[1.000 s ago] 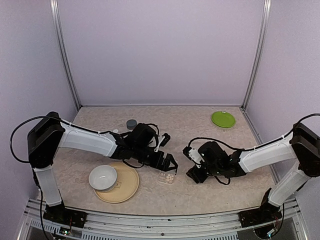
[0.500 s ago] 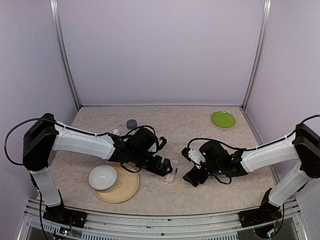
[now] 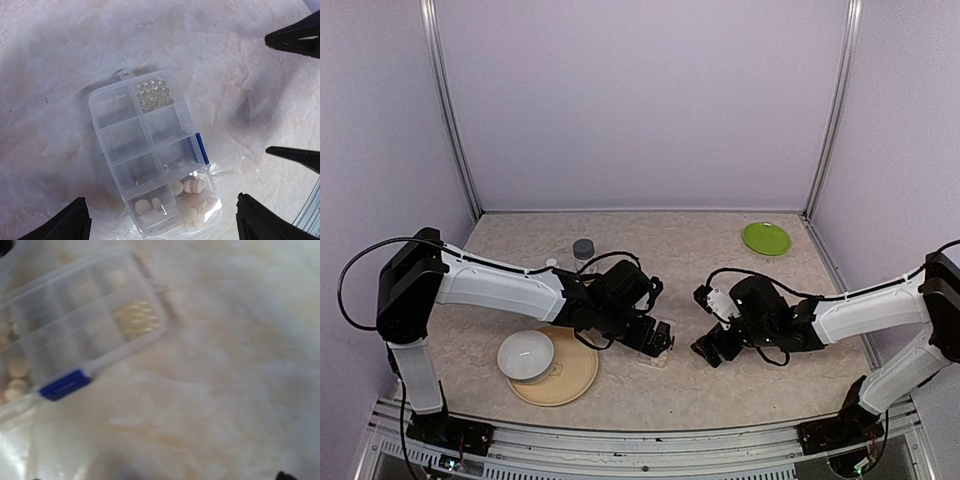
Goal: Sort the pills into containers
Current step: Adjust the pill container at the center of the board.
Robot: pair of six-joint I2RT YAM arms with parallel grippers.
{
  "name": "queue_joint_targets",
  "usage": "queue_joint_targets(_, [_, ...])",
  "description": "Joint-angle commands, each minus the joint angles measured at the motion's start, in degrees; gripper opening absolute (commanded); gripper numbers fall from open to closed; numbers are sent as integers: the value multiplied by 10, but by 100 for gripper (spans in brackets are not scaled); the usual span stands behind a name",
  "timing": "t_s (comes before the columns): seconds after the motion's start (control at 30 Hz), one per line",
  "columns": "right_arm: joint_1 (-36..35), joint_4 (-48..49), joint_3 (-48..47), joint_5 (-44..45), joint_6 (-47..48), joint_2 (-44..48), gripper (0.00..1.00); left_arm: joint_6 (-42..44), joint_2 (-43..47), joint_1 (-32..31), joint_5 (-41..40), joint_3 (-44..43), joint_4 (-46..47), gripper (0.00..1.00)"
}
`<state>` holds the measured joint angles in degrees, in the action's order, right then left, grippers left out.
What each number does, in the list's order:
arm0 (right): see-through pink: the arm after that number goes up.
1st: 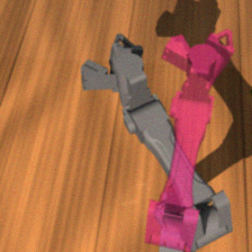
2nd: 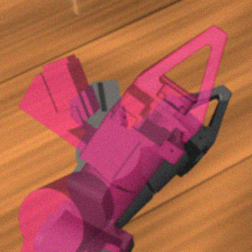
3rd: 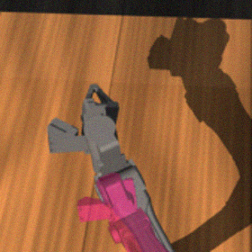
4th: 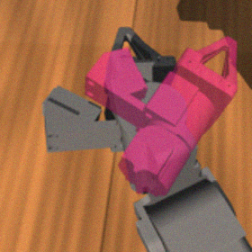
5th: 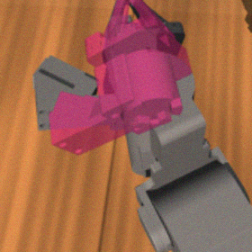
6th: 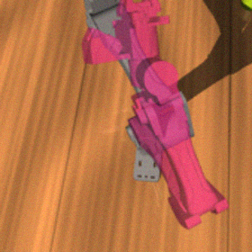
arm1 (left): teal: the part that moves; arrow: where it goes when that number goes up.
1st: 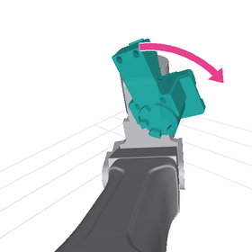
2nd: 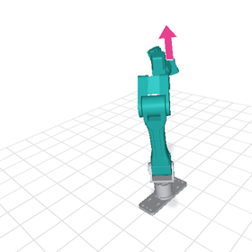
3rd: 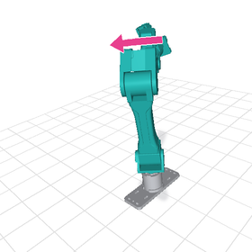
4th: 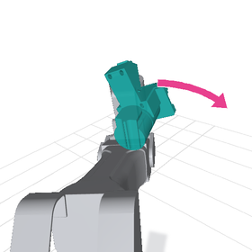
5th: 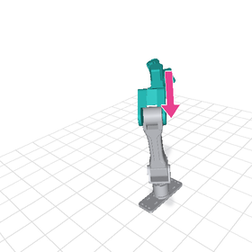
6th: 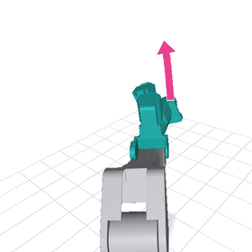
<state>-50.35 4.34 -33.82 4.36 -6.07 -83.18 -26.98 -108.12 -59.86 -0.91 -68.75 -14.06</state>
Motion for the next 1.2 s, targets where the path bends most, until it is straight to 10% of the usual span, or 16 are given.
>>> queue_joint_targets(0.0, [16,15,18,25,-20,32,100,-5,-17,-9,-27,-20,-27,99])
queue_joint_targets(1.17, [42,26,27,30,-22,44,100,14,-90,-53,-127,-101,-130,99])
